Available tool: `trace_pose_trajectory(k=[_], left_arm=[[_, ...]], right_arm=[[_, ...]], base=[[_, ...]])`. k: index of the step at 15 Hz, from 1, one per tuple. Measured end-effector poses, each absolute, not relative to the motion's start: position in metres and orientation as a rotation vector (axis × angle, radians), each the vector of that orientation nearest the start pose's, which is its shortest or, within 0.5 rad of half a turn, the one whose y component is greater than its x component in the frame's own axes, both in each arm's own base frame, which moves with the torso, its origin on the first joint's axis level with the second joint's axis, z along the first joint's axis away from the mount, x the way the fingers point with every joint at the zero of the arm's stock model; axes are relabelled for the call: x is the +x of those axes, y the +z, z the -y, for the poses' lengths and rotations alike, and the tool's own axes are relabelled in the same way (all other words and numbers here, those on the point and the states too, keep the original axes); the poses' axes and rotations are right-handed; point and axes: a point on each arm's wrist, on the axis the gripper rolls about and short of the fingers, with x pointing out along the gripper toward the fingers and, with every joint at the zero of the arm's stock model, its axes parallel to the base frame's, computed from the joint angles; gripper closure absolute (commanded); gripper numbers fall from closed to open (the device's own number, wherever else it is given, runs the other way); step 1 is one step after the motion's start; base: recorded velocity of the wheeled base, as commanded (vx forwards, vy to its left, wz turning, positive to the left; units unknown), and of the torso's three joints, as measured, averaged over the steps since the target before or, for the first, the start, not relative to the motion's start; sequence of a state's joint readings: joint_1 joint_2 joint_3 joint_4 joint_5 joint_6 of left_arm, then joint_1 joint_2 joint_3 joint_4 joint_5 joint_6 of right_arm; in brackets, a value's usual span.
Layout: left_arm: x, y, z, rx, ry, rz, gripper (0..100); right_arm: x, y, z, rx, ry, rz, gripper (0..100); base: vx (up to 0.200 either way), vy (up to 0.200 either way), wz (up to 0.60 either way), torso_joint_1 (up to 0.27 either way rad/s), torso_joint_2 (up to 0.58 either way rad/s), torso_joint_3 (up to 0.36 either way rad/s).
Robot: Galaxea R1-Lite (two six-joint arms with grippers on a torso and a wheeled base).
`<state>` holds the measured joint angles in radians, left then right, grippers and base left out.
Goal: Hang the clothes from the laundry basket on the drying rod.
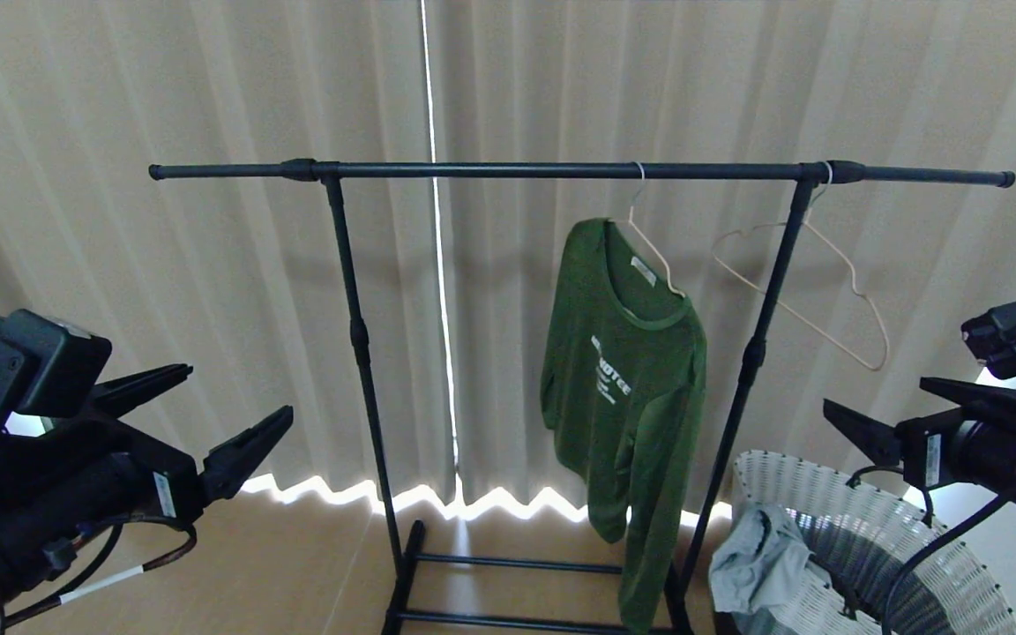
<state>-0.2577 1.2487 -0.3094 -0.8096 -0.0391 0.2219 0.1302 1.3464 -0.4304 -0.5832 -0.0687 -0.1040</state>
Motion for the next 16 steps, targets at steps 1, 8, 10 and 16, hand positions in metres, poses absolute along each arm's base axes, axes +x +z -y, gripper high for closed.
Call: trace_pose_trajectory(k=[1, 8, 10, 16], left_arm=[[0.164, 0.173, 0.044, 0.24, -0.308, -0.102, 0], [0.155, 0.154, 0.039, 0.242, -0.303, -0.177, 0], [0.156, 0.149, 0.038, 0.206, -0.291, -0.206, 0], [0.156, 0.147, 0.035, 0.198, -0.273, -0.219, 0]], right_arm=[[0.193, 0.165, -0.023, -0.137, 0.076, -0.337, 0], [0.17, 0.138, -0.015, -0.149, 0.034, -0.438, 0], [0.167, 0.134, -0.013, -0.179, 0.019, -0.454, 0], [0.164, 0.135, -0.012, -0.178, 0.008, -0.348, 0]], base=[[0.0, 0.0, 0.0, 0.0, 0.0, 0.0], [0.0, 0.0, 0.0, 0.0, 0.0, 0.0], [0.0, 0.0, 0.0, 0.0, 0.0, 0.0], [0.0, 0.0, 0.0, 0.0, 0.0, 0.0]])
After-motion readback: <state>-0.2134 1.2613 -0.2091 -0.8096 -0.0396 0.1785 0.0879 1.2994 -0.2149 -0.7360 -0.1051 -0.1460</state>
